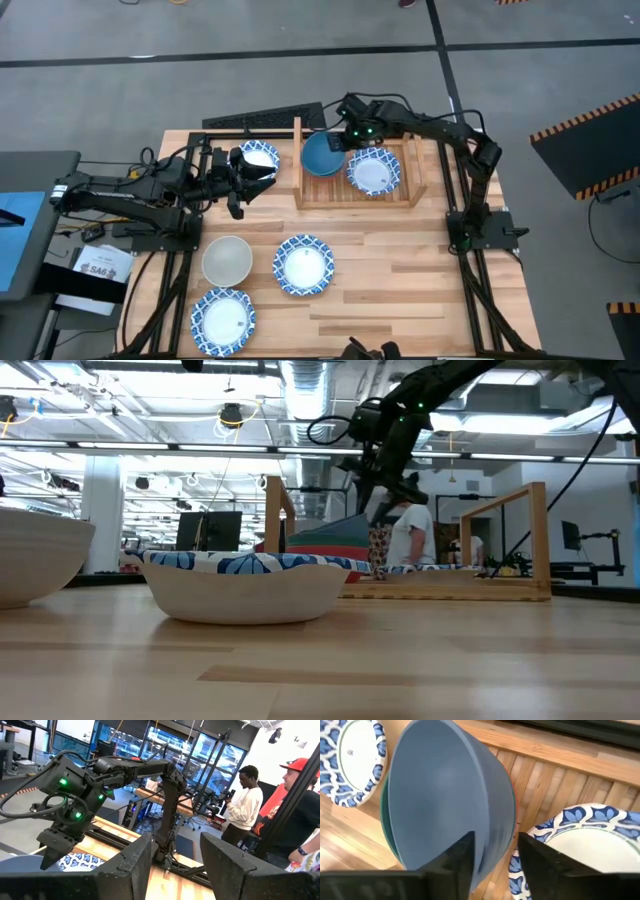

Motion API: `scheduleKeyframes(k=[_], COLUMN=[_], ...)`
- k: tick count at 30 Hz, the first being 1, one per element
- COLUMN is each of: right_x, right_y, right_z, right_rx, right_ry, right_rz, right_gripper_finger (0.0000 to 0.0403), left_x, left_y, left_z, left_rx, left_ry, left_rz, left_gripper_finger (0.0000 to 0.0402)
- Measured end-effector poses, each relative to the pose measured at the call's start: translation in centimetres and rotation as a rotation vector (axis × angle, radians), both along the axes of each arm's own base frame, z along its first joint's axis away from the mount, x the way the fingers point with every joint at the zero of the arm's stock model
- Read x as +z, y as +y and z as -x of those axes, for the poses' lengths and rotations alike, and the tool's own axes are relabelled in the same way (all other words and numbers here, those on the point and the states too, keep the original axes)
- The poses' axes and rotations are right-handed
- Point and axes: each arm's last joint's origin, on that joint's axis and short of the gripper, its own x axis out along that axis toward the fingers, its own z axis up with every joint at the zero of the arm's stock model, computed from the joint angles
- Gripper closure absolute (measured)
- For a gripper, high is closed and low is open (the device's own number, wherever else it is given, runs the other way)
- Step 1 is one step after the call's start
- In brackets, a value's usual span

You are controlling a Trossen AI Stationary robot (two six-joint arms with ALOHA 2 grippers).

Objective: Place and stack bowls onto a shelf
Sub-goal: Stack the blue bowl on top of the green bowl on the shelf

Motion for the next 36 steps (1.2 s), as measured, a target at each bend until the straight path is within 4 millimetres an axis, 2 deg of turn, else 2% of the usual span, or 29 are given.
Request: scheduleKeyframes(k=[4,7,11,16,19,22,24,25,30,36], right_x=[1.2,2.6,4.4,6.0,4.9,3.0,2.4,2.4,1.1,-0.4], right_y=[-0.2,-0.1,0.9,2.9,3.9,4.5,4.8,4.8,3.9,2.9], right_z=[0.8,1.9,3.2,3.7,3.4,3.0,2.5,2.3,1.5,0.8], right_rx=[0.04,0.076,0.135,0.219,0.218,0.171,0.159,0.15,0.049,0.017], right_ry=[-0.01,0.01,0.065,-0.041,-0.162,-0.249,-0.299,-0.315,-0.231,-0.194], right_rz=[0.047,0.101,0.184,0.305,0.332,0.351,0.391,0.414,0.49,0.505], right_gripper_finger=[0.0178,0.0166,0.0164,0.0181,0.0226,0.0305,0.0367,0.0382,0.0383,0.0386], left_x=[0.0,0.0,0.0,0.0,0.0,0.0,0.0,0.0,0.0,0.0], left_y=[0.0,0.0,0.0,0.0,0.0,0.0,0.0,0.0,0.1,0.2], left_z=[0.0,0.0,0.0,0.0,0.0,0.0,0.0,0.0,0.0,0.0], left_rx=[0.0,0.0,0.0,0.008,0.013,0.013,0.013,0.013,0.045,0.057], left_ry=[0.0,0.0,0.0,0.001,0.0,0.0,0.0,0.0,0.0,0.0], left_rz=[0.0,0.0,0.0,0.001,0.002,0.002,0.002,0.002,0.009,0.011], left_gripper_finger=[0.0249,0.0249,0.0249,0.0249,0.0249,0.0249,0.0249,0.0249,0.0249,0.0249])
